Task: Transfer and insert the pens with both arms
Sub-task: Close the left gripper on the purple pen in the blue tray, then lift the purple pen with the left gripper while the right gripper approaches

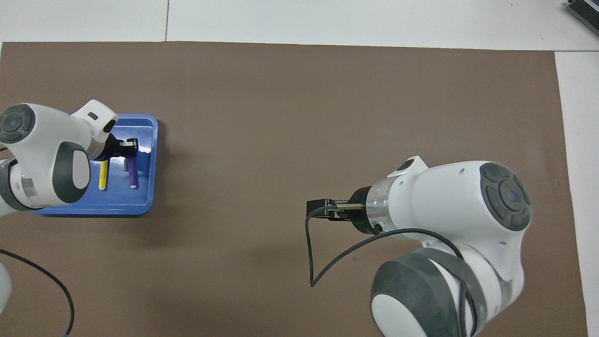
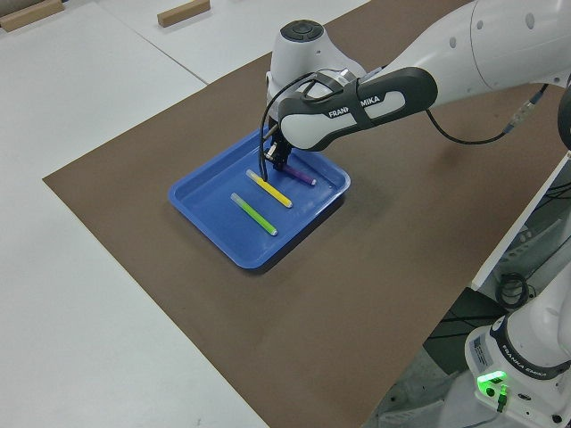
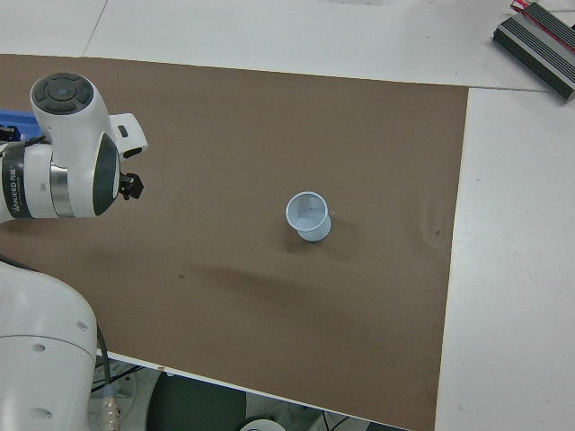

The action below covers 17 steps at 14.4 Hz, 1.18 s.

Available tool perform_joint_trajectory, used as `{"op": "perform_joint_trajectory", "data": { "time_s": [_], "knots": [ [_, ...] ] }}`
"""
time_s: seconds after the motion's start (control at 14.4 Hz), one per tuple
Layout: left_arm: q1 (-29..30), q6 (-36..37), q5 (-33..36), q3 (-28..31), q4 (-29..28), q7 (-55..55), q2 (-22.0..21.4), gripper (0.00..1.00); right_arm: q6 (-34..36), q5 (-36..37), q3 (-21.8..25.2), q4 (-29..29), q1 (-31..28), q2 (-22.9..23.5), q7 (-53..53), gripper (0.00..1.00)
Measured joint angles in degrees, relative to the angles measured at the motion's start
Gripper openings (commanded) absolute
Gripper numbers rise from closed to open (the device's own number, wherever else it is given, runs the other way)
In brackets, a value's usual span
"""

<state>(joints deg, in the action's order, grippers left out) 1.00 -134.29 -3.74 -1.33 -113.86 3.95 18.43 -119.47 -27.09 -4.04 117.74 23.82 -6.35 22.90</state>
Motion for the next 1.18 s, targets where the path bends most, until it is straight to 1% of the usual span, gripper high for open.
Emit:
{"op": "perform_joint_trajectory", "data": {
  "time_s": [0.21,0.35,0.56,0.83,1.04,1.18],
  "knots": [
    [-0.08,5.84,-0.02,-0.14,3.24,1.01,-0.22,0.0,-0.68,-3.3,-0.01,0.06,0.41,0.14,0.57,1.0],
    [-0.12,9.47,-0.4,-0.19,5.42,2.61,-0.97,0.0,-1.97,-3.53,-0.01,0.08,0.51,0.35,1.49,1.0],
    [-0.43,15.11,-3.82,-0.23,8.47,6.78,-3.21,0.0,-2.23,-3.55,-0.02,0.09,0.59,0.43,2.12,1.0],
    [-0.81,18.51,-7.9,-0.84,9.83,18.69,-6.82,0.0,-2.47,-5.54,-0.03,0.12,1.19,0.46,3.14,1.0],
    [-1.49,20.18,-10.89,-1.83,9.83,29.87,-8.83,0.0,-5.51,-7.0,-0.06,0.18,2.67,0.7,7.35,1.0],
    [-1.61,21.15,-13.43,-2.94,9.83,37.27,-9.44,0.0,-7.89,-9.01,-0.08,0.22,3.88,0.98,11.4,1.0]
  ]
}}
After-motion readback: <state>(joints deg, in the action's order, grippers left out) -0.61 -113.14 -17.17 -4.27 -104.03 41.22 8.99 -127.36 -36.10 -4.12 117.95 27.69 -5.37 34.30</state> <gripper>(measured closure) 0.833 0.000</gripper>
